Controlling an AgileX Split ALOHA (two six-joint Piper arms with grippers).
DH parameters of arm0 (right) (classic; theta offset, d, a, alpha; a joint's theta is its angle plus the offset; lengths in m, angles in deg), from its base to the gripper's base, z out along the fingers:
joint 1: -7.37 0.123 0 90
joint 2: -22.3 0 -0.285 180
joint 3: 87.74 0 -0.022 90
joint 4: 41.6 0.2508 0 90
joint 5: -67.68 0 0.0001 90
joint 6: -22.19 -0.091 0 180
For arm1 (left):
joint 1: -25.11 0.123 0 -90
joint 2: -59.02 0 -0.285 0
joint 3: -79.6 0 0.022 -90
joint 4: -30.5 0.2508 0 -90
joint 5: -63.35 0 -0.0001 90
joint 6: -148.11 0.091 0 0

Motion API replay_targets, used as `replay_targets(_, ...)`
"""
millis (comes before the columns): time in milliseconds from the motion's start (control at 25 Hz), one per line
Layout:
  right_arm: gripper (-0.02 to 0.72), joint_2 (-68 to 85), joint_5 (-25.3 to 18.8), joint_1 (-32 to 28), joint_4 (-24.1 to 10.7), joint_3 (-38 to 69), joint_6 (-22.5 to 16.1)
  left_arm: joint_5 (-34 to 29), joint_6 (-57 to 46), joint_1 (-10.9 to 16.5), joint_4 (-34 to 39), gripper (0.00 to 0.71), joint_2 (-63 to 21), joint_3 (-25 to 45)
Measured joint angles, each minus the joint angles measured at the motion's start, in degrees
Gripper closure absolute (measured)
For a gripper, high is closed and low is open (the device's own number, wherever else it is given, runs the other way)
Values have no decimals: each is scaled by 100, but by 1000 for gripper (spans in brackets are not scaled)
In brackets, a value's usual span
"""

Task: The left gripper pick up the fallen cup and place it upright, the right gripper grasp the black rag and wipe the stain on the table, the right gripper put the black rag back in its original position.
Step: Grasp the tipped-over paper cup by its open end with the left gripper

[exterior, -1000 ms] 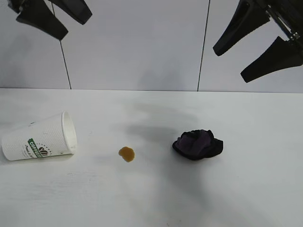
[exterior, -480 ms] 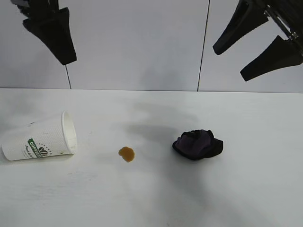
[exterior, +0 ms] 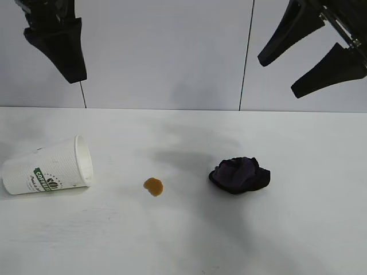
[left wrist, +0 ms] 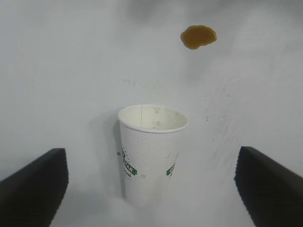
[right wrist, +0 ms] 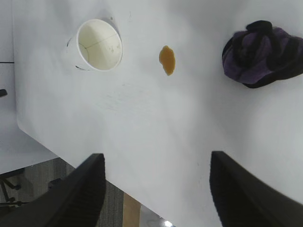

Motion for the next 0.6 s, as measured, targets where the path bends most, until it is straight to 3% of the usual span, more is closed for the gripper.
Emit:
replay_targets(400, 261, 0, 0, 0, 0, 0, 0, 23, -96, 0, 267, 17, 0, 20)
replay_targets(600, 261, 0, -6, 0, 0, 0, 0, 345, 170, 0, 349, 17, 0, 501)
